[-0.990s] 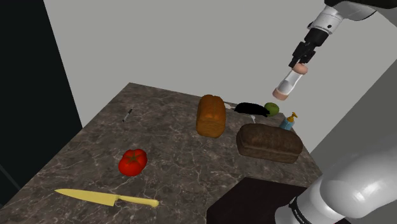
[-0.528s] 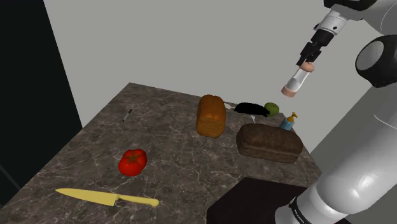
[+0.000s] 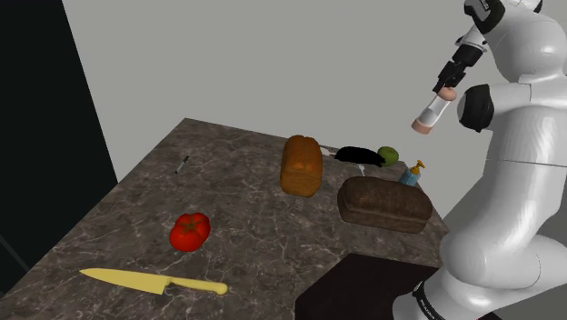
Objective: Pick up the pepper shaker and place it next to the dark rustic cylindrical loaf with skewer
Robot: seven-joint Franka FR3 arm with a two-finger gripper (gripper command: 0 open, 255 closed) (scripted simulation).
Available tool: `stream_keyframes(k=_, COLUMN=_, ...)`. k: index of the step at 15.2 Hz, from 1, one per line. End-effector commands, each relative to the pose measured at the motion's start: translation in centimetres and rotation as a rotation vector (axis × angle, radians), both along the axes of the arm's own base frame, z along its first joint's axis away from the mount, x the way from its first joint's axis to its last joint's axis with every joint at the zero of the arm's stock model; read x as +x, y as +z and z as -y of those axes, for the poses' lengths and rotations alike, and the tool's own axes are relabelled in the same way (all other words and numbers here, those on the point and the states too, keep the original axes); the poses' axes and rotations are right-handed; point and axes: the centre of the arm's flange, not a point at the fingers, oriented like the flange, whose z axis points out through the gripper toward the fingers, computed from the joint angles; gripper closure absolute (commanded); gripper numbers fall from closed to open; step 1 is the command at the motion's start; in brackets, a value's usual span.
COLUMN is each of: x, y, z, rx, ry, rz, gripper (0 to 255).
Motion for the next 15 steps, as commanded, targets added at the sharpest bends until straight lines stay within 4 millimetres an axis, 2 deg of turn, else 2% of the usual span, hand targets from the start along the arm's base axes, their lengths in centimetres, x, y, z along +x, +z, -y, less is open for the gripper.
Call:
stream_keyframes(k=1, x=-0.2, y=-0.9, z=0.6, rx=0.002, ry=0.004, rz=0.0, gripper=255)
stream_keyframes(k=15, x=-0.2, y=-8.3, z=0.6, rx=0.002, ry=0.004, rz=0.0, gripper=255)
